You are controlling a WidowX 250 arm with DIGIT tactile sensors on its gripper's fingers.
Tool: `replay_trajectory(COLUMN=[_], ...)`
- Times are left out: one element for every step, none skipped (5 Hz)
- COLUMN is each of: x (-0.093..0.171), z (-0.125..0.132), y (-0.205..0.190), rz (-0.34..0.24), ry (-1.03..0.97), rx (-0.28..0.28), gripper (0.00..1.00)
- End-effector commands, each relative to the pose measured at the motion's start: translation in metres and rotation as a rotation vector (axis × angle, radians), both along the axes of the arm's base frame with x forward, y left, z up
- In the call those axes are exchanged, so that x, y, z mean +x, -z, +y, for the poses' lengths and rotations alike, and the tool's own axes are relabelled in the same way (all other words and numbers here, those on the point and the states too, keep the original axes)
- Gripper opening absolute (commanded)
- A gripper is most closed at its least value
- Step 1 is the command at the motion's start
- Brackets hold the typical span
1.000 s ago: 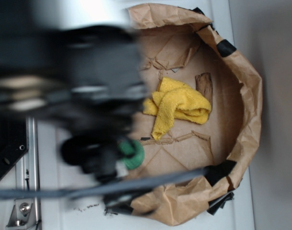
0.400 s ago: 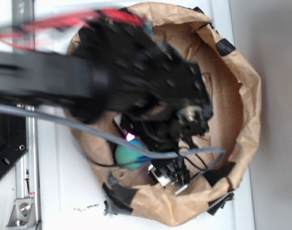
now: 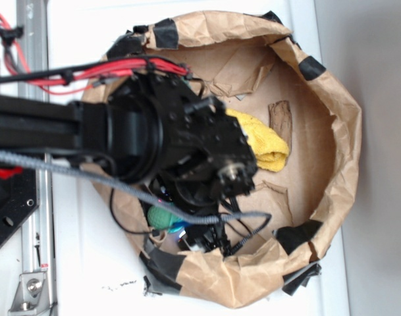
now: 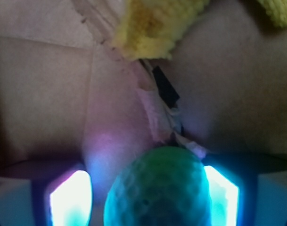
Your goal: Grab the green ball.
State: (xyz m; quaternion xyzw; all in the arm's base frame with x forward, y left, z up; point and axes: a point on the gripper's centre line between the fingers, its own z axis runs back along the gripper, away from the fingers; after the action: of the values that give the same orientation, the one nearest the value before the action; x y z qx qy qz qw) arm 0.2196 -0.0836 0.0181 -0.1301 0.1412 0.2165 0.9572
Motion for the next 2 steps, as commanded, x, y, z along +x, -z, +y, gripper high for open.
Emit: replay_trajectory(x=[0.003, 0.009], z=[-0.011, 0.013], y=[-0.051, -0.1], rz=[-0.112, -0.303], ry=[0.073, 0.12], rx=[-0.031, 0.035], gripper=[0.0, 0.0])
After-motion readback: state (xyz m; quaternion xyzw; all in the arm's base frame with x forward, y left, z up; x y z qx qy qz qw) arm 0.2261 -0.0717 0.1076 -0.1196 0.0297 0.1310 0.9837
